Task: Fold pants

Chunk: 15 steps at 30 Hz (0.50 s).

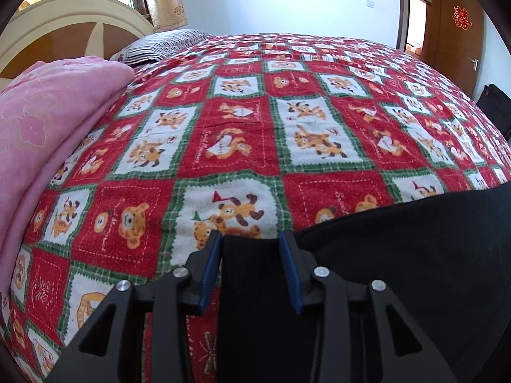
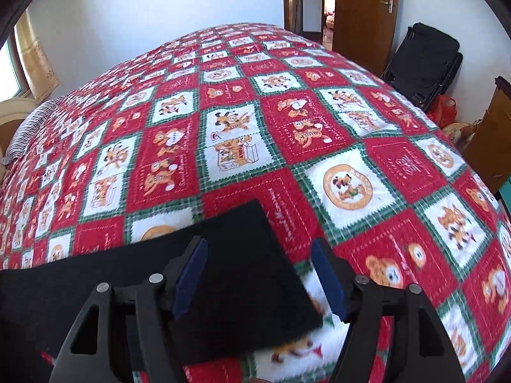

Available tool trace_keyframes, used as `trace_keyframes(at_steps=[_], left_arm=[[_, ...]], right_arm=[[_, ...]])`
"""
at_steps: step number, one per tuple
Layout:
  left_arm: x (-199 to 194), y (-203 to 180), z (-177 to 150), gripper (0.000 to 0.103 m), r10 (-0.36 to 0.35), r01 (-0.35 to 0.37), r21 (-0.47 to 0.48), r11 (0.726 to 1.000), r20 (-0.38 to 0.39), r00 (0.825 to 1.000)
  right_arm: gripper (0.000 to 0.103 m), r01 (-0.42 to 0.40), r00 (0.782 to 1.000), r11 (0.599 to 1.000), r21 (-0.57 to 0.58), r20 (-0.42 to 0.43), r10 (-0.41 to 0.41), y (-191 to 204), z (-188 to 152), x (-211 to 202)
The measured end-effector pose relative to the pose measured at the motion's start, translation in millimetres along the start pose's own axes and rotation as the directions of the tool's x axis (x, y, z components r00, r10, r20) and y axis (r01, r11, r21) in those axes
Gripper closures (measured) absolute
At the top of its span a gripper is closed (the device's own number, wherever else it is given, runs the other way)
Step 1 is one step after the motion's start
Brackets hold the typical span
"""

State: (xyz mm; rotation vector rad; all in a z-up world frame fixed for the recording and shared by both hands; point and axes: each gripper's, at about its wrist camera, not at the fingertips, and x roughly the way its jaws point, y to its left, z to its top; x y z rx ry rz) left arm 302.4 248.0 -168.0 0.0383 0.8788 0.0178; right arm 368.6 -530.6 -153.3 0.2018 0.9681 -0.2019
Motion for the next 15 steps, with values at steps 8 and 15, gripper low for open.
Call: trace_keyframes(at_steps=[8, 15], left_arm=[[2, 5, 4, 0.073, -0.057, 0.057, -0.007, 0.998, -0.011, 0.998], [-2, 1, 6, 0.089, -0.071, 0.071, 0.025, 0.997, 0.02, 0.997]], right_arm=[[0.034, -0.058, 0.996, 0.998, -0.008, -0.062, 0.057, 1, 14, 39], [0.095, -0.093, 0.995, 0.994, -0.058, -0.034, 0.091, 4, 13, 27]])
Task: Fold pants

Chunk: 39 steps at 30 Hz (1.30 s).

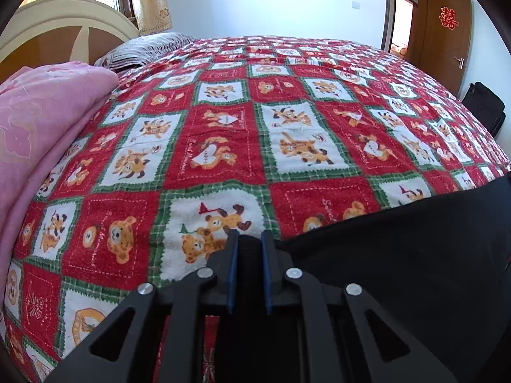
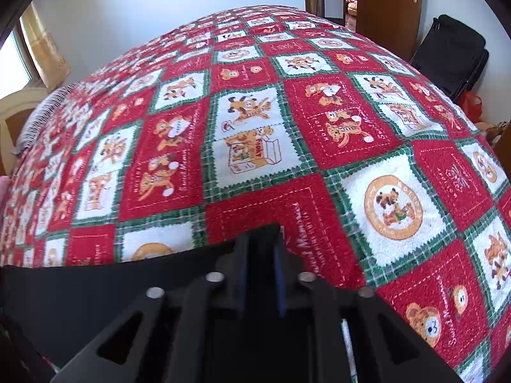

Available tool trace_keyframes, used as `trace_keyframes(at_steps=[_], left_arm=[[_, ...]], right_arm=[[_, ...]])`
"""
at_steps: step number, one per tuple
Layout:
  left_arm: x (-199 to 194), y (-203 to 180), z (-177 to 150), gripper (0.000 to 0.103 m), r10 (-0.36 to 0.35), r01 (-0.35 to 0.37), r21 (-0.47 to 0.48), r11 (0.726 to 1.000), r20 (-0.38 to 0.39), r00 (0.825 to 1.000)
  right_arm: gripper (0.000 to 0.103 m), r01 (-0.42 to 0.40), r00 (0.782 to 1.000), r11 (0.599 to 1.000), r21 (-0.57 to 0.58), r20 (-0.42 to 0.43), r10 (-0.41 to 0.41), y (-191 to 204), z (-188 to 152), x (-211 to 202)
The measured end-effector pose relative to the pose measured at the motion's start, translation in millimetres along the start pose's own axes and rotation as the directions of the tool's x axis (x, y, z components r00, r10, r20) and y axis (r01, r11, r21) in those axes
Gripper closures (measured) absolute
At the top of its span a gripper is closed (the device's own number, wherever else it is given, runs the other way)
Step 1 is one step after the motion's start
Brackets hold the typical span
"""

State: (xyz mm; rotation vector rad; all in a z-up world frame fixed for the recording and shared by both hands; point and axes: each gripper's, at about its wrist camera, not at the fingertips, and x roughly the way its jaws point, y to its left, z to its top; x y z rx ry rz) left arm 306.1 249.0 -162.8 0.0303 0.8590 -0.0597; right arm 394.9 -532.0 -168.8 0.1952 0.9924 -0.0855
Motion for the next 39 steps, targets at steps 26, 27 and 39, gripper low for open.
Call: trace_keyframes(at_steps=[26, 27, 39], left_arm=[[-92, 14, -24, 0.09, -0.136, 0.178, -0.117, 0.977, 0.303, 0.943], [-97, 15, -25, 0.09, -0.14, 0.185, -0.114, 0.976, 0.32, 0.937], [-135, 32, -86, 0.09, -0.178, 0.258, -0.139, 0.956, 0.422, 0.889]], right_arm=[[0.098, -0.158, 0.91, 0.983, -0.093, 0.372, 0.181, -6, -85, -168], [0.098, -0.165, 0.904, 0.982, -0.098, 0.382, 0.19, -7, -89, -174], [0.098, -0.209, 0.878, 0.974, -0.084, 0.422, 0.224, -48, -159, -218]])
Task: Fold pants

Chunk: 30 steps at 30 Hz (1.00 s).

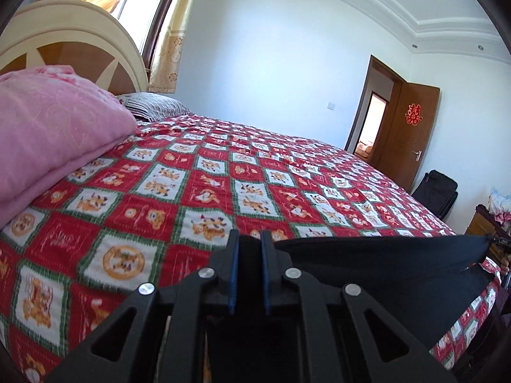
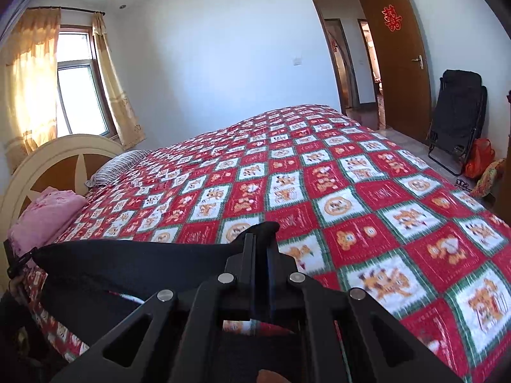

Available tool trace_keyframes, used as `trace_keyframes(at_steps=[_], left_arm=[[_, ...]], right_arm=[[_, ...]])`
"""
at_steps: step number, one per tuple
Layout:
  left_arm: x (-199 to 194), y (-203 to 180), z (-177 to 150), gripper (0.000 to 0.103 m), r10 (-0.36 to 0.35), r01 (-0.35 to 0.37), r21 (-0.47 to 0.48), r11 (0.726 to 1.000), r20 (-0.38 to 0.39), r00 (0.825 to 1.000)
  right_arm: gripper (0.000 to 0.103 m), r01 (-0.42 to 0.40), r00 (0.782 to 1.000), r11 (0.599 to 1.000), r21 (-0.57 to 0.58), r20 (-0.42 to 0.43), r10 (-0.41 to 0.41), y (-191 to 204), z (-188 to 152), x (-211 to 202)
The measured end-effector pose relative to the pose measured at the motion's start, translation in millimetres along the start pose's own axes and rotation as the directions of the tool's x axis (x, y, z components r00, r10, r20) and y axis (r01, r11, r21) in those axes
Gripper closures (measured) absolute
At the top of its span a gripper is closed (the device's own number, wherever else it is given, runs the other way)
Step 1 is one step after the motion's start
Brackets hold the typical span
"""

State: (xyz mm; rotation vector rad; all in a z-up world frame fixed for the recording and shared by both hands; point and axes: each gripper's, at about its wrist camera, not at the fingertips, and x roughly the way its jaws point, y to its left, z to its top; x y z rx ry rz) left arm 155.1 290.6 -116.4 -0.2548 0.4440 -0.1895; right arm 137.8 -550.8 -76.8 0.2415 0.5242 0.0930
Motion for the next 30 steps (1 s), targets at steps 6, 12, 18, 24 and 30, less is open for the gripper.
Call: trace_keyframes(at_steps=[6, 12, 18, 24, 30], left_arm=[[-14, 8, -34, 0.09, -0.013, 0.013, -0.019, 1.0, -0.02, 1.0], [-21, 12, -63, 0.089, -0.006, 0.007, 0.003, 1.0, -0.051, 0.999], [-23, 16, -83, 0.082, 0.012, -0.01, 0.032, 0.999, -0.074, 0.997], [-34, 17, -88, 0.081, 0.002, 0.001, 0.036, 0.999, -0.073, 0.997], [-41, 19, -94, 0.075, 0.019, -0.014, 0.055, 0.998, -0.094, 0.995]], right_arm=[[0.098, 0.035, 0.997, 0.999, 0.018, -0.072, -0.034, -16, -24, -9], [0.098, 0.047, 0.992, 0.999, 0.026, -0.122, -0.043, -24, -43, -8], [0.098, 0.073, 0.985, 0.997, -0.001, -0.158, -0.072, -24, -56, -6], [0.098, 0.075, 0.981, 0.997, -0.011, -0.178, -0.076, -27, -67, -8], [0.097, 0.071, 0.979, 0.997, -0.029, -0.188, -0.075, -28, -77, -13]])
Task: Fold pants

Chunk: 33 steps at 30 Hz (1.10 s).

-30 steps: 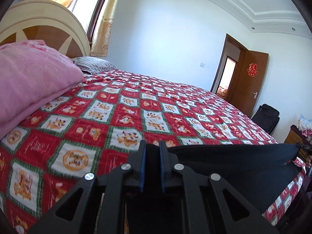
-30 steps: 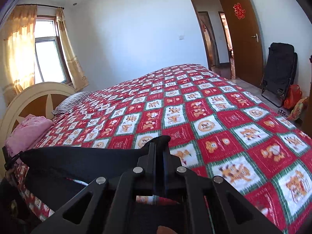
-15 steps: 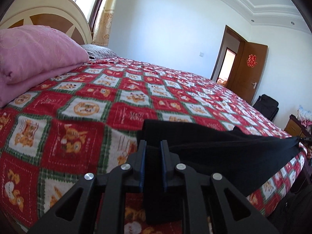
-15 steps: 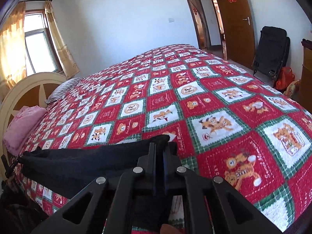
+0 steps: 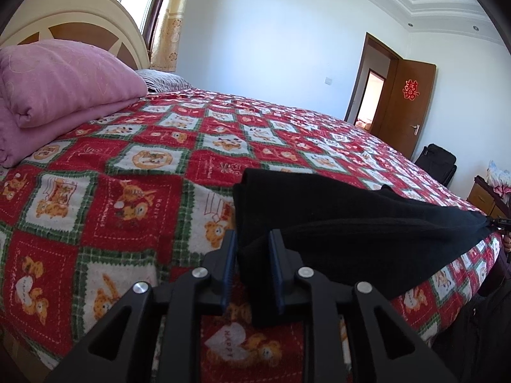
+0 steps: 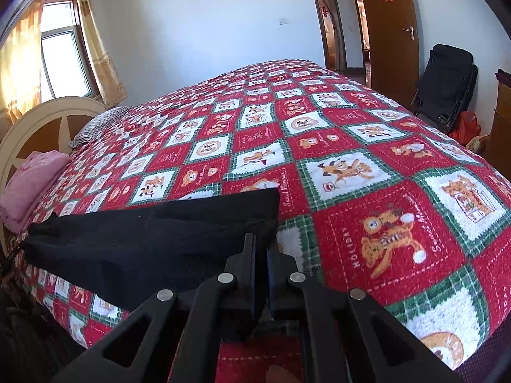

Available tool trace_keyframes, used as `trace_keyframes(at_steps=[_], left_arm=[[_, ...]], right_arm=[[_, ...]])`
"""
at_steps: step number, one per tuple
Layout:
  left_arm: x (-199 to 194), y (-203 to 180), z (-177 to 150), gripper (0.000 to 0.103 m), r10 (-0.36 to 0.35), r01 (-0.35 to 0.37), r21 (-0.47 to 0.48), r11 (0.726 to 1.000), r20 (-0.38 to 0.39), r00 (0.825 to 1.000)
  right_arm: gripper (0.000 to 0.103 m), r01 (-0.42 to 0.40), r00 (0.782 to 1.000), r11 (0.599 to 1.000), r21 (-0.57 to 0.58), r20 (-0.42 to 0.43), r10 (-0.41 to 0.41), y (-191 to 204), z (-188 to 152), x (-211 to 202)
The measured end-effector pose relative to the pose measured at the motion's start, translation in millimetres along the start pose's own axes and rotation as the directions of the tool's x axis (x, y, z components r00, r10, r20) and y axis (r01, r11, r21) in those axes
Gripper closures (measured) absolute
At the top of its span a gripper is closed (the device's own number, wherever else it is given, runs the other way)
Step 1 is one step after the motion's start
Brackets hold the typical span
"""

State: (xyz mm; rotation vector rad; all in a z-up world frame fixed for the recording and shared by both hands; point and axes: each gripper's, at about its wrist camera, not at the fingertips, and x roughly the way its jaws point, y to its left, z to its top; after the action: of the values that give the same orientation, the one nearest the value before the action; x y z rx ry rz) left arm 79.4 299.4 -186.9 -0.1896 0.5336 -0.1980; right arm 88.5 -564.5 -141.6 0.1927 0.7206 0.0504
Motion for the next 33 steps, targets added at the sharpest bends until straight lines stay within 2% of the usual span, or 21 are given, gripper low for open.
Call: trace_keyframes(at_steps=[3, 5, 6, 10, 14, 19, 22, 24, 28, 33], left_arm=[[-5, 3, -3, 0.051, 0.045, -0.045, 0.013, 0.999, -0.008, 0.999], [-8, 8, -4, 0.044, 0.064, -0.064, 0.006, 0.998, -0.014, 0.998], [-9, 11, -5, 0.04, 0.074, -0.074, 0.003, 0.997, -0.019, 0.997], [-14, 21, -9, 0.034, 0.141, -0.141, 0.007, 0.99, -0.034, 0.989], [-20, 37, -11, 0.034, 0.239, -0.24, -0.014, 0.971, -0.058, 0.969], [-40, 44, -4, 0.034, 0.273, -0.273, -0.064, 0.96, -0.012, 0.962], [-44, 30, 6, 0.034, 0.254, -0.252, -0.058, 0.966, 0.028, 0.967], [-42, 14, 13, 0.028, 0.219, -0.217, -0.043, 0.975, 0.05, 0.974], [-21, -26, 23, 0.026, 0.125, -0.126, 0.03, 0.992, 0.05, 0.991], [18, -63, 7, 0.026, 0.033, -0.025, 0.098, 0.995, -0.072, 0.997]], right_arm=[[0.092, -0.007, 1.0, 1.0, 0.017, -0.012, 0.007, -3, 0, -1], [0.079, 0.006, 1.0, 1.0, 0.02, -0.004, -0.006, -5, -1, -4], [0.078, 0.007, 1.0, 1.0, 0.025, -0.003, -0.007, -6, -2, -5], [0.062, 0.01, 1.0, 0.999, 0.035, 0.004, -0.01, -8, -3, -10], [0.055, 0.039, 0.999, 0.999, 0.02, 0.001, -0.039, -7, -3, -20], [0.054, 0.07, 0.997, 0.997, 0.028, 0.029, -0.071, -5, -2, -44], [0.053, 0.098, 0.993, 0.995, 0.033, 0.061, -0.1, 4, 3, -56], [0.053, 0.106, 0.991, 0.994, 0.029, 0.076, -0.108, 20, 9, -58], [0.052, 0.03, 0.997, 0.998, -0.062, 0.073, -0.025, 77, 25, -50], [0.049, -0.147, 0.988, 0.967, -0.207, 0.007, 0.151, 170, 34, -20]])
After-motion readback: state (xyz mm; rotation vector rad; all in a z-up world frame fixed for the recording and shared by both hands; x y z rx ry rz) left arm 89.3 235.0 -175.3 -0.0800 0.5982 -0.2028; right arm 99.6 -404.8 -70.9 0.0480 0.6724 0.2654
